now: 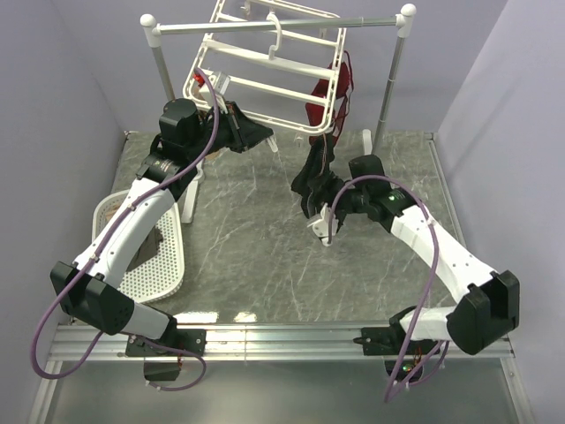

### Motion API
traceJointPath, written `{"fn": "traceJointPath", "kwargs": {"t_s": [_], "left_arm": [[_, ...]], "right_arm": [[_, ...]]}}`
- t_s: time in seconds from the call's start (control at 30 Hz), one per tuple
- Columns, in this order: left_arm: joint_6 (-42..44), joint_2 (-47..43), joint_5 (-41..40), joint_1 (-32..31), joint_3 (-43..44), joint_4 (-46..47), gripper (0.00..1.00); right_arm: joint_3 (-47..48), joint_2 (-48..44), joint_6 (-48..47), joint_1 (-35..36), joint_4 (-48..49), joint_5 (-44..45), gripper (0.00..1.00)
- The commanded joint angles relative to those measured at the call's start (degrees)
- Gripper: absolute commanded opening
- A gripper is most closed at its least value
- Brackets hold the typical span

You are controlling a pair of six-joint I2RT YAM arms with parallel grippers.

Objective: Clip the underwear to the hanger

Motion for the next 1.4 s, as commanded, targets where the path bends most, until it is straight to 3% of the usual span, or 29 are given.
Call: {"fn": "traceJointPath", "kwargs": {"t_s": [0.0,0.4,0.5,0.77,0.97,1.17,1.37], "left_arm": [[-0.76,-0.63,1.83,-0.05,-0.3,-0.16,0.0],[-0.84,-0.81,1.92,0.13,-1.53,0.37,0.0],[-0.93,-0.63,2.01,0.13,-1.53,0.63,0.0],[-1.37,-0.55,2.09,0.39,-1.53,0.55,0.0],[-1.63,-0.72,2.09,0.39,-1.8,0.9,0.0],[-1.46,-0.81,2.18,0.48,-2.06,0.98,0.0],[-2.16,-1.07,2.97,0.83,-2.76,1.6,0.0]], "right_arm": [[4.51,3.35,-37.53,0.85,-2.41,4.25,0.71],[12.43,8.9,-37.62,4.45,-10.94,17.96,0.61],[13.13,8.99,-37.62,4.89,-14.89,19.46,0.6],[12.25,10.57,-37.62,5.51,-14.2,21.13,0.6],[12.25,11.98,-37.53,5.6,-13.58,22.45,0.54],[11.9,11.63,-37.44,5.6,-14.63,21.58,0.43],[11.81,10.92,-33.07,5.69,-14.55,17.63,0.13]]}}
